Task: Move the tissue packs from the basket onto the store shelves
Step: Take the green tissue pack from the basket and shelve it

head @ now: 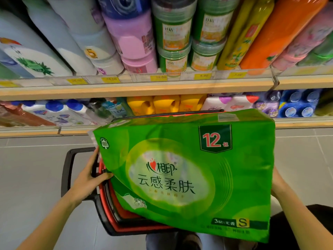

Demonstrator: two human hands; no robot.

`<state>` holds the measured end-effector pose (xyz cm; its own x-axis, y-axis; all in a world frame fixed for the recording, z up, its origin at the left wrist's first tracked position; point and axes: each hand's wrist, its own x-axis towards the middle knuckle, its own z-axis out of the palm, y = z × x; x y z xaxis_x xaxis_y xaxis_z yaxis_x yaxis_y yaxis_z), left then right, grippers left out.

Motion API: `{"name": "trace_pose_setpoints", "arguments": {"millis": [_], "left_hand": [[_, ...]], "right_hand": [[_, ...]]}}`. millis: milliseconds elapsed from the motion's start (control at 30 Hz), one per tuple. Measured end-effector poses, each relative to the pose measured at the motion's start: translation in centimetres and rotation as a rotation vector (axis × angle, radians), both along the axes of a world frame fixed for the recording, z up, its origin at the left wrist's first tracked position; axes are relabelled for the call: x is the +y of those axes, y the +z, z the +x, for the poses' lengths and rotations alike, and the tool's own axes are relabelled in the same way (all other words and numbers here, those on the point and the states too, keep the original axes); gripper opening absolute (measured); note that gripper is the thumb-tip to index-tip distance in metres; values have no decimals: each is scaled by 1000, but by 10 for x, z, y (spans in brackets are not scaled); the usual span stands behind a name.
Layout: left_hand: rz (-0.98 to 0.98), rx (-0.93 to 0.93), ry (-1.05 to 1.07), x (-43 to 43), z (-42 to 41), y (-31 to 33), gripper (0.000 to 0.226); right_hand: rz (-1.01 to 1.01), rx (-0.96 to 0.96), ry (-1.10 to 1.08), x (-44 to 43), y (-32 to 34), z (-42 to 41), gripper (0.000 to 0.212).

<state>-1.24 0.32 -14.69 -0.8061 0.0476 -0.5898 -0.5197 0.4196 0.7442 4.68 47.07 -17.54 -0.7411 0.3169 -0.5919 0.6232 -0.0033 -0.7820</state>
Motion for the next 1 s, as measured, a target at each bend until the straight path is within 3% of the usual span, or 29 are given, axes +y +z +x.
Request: {"name": "trace_pose_setpoints", "arguments": {"millis": [167,267,333,433,567,667,833,1000], "left_hand": [[20,-16,29,-7,1,-1,92],[46,-39,34,-9,-1,8,108],[45,-41,47,-11,1,10,109],[38,-61,53,-21,8,12,123],[67,-50,113,-25,21,28,111],[41,-32,171,-34,31,47,92],[12,-21,246,-51,49,110,88],[24,3,314,-76,74,194,86]], "right_hand": [[-214,36,-92,-2,2,-1,23],[-275,62,-94,-8,7,3,38],[-297,46,-118,-11,8,4,26],[-278,12,-101,-19,19,3,31],[-273,59,-46,-24,43,3,26],[-265,112,48,-28,76,5,79],[-293,160,120,-44,142,7,91],[-321,180,157,-63,227,8,89]]}}
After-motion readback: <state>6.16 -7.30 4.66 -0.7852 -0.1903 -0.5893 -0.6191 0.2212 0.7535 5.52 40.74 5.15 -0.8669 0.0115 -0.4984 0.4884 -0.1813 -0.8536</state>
